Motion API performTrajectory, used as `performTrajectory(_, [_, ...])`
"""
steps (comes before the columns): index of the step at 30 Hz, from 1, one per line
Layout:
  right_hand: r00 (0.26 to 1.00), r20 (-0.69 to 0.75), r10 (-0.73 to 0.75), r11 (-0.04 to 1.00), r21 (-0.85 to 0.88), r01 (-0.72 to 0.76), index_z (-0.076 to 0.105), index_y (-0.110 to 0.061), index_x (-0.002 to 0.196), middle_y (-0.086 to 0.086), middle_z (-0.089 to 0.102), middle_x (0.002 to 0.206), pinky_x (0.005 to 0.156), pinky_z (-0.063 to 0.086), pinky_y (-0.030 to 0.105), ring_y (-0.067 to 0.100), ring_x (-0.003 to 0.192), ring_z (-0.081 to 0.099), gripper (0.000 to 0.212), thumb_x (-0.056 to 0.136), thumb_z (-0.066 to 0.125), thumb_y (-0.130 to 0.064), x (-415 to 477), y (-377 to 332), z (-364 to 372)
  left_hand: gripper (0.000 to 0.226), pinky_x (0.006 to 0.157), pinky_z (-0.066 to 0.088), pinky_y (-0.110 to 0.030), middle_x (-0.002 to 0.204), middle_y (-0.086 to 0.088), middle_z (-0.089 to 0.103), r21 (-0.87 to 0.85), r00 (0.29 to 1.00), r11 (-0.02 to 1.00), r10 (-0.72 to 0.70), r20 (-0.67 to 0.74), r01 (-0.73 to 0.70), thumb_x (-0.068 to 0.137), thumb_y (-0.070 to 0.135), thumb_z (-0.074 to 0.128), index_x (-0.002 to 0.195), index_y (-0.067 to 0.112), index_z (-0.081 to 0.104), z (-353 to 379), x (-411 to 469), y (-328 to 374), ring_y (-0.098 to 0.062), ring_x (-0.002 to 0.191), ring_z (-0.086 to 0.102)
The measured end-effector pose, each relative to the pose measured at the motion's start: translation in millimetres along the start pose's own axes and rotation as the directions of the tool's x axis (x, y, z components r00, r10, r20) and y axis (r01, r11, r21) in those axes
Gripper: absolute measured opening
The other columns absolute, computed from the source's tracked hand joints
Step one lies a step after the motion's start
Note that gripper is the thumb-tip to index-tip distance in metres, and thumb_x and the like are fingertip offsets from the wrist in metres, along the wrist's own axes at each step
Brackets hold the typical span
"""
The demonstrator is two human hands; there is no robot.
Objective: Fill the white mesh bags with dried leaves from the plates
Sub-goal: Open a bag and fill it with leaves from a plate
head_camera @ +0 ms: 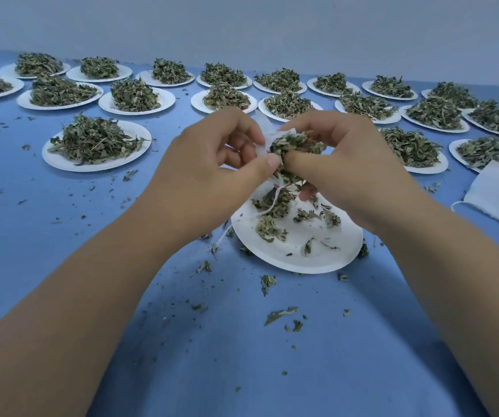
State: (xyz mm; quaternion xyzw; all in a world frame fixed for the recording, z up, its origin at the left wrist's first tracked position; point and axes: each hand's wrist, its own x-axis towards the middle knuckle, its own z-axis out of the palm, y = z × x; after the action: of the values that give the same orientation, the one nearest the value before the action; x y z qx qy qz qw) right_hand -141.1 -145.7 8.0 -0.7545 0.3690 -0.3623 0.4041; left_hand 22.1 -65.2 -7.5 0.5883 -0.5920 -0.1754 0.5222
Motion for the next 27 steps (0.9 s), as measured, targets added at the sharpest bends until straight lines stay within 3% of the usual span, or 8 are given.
performTrajectory(5, [0.998, -0.068, 0.016, 0.999, -0.048, -0.019, 0.071, -0.019, 0.087, -0.002, 0.065, 0.09, 0.044, 0.051, 0.027, 0.011, 0.043, 0.063, 0.011, 0.079, 0.075, -0.012, 3, 0, 4, 0.01, 0.076, 0.062, -0.046, 0.077, -0.005, 0.071, -0.084, 0.996, 0.995, -0.062, -0.062, 0.056, 0.081, 0.015, 0.08, 0.086, 0.016, 0.071, 7, 1, -3, -0.026, 0.074, 0.073])
performTrajectory(8, [0.993, -0.113, -0.033, 0.984, -0.176, 0.013, 0.065, -0.019, 0.083, -0.005, 0.065, 0.087, 0.037, 0.042, 0.021, 0.013, 0.05, 0.069, 0.012, 0.077, 0.069, -0.01, 4, 1, 7, 0.01, 0.074, 0.062, -0.045, 0.075, -0.009, 0.072, -0.107, 0.995, 0.993, -0.065, -0.081, 0.056, 0.081, 0.006, 0.08, 0.082, 0.013, 0.072, 9, 2, -3, -0.029, 0.07, 0.073])
performTrajectory(11, [0.987, -0.137, -0.09, 0.937, -0.349, 0.037, 0.061, -0.021, 0.081, -0.003, 0.066, 0.086, 0.045, 0.047, 0.027, 0.017, 0.065, 0.069, 0.016, 0.069, 0.063, -0.011, 7, 1, 9, 0.012, 0.073, 0.062, -0.043, 0.072, -0.01, 0.072, -0.143, 0.998, 0.989, -0.048, -0.05, 0.04, 0.081, 0.001, 0.079, 0.08, 0.011, 0.073, 7, 0, 1, -0.024, 0.066, 0.074])
performTrajectory(14, [0.984, -0.138, -0.114, 0.906, -0.422, 0.045, 0.061, -0.021, 0.083, -0.006, 0.066, 0.086, 0.047, 0.039, 0.018, 0.007, 0.064, 0.058, 0.02, 0.066, 0.064, -0.012, 6, 0, 11, 0.014, 0.073, 0.061, -0.048, 0.073, -0.012, 0.072, -0.112, 1.0, 0.994, -0.013, -0.01, 0.012, 0.08, 0.001, 0.078, 0.077, 0.013, 0.072, 5, -2, 3, -0.032, 0.069, 0.072])
performTrajectory(17, [0.988, -0.131, -0.082, 0.933, -0.358, 0.03, 0.06, -0.025, 0.086, -0.008, 0.065, 0.091, 0.045, 0.044, 0.024, 0.013, 0.064, 0.067, 0.018, 0.073, 0.065, -0.014, 4, -1, 11, 0.012, 0.071, 0.059, -0.048, 0.072, -0.007, 0.071, -0.033, 0.998, 0.999, -0.015, -0.057, 0.013, 0.078, 0.008, 0.074, 0.075, 0.019, 0.07, 6, -1, 2, -0.034, 0.071, 0.07])
performTrajectory(20, [0.995, -0.099, 0.0, 0.97, -0.241, -0.024, 0.06, -0.027, 0.091, -0.011, 0.065, 0.101, 0.04, 0.043, 0.018, 0.011, 0.055, 0.071, 0.018, 0.08, 0.072, -0.019, 0, -4, 7, 0.01, 0.072, 0.061, -0.044, 0.069, 0.003, 0.069, 0.033, 0.992, 0.997, -0.062, -0.106, 0.065, 0.075, 0.016, 0.069, 0.073, 0.025, 0.067, 6, 0, 0, -0.027, 0.07, 0.071])
performTrajectory(23, [0.998, 0.0, 0.061, 0.986, -0.158, -0.061, 0.062, -0.029, 0.098, -0.014, 0.065, 0.106, 0.048, 0.049, 0.018, 0.008, 0.059, 0.072, 0.023, 0.083, 0.078, -0.025, -5, -9, 2, 0.004, 0.071, 0.061, -0.042, 0.067, 0.007, 0.068, 0.048, 0.983, 0.992, -0.113, -0.142, 0.12, 0.067, 0.026, 0.065, 0.071, 0.027, 0.063, 5, 1, 0, -0.02, 0.067, 0.073])
performTrajectory(27, [0.989, 0.1, 0.11, 0.993, -0.06, -0.104, 0.069, -0.032, 0.104, -0.011, 0.069, 0.107, 0.075, 0.062, 0.048, 0.018, 0.074, 0.076, 0.027, 0.082, 0.078, -0.019, -15, -15, -10, 0.005, 0.07, 0.061, -0.043, 0.07, 0.004, 0.069, 0.051, 0.978, 0.99, -0.12, -0.17, 0.131, 0.068, 0.026, 0.064, 0.072, 0.026, 0.062, 2, 3, 0, -0.02, 0.067, 0.073])
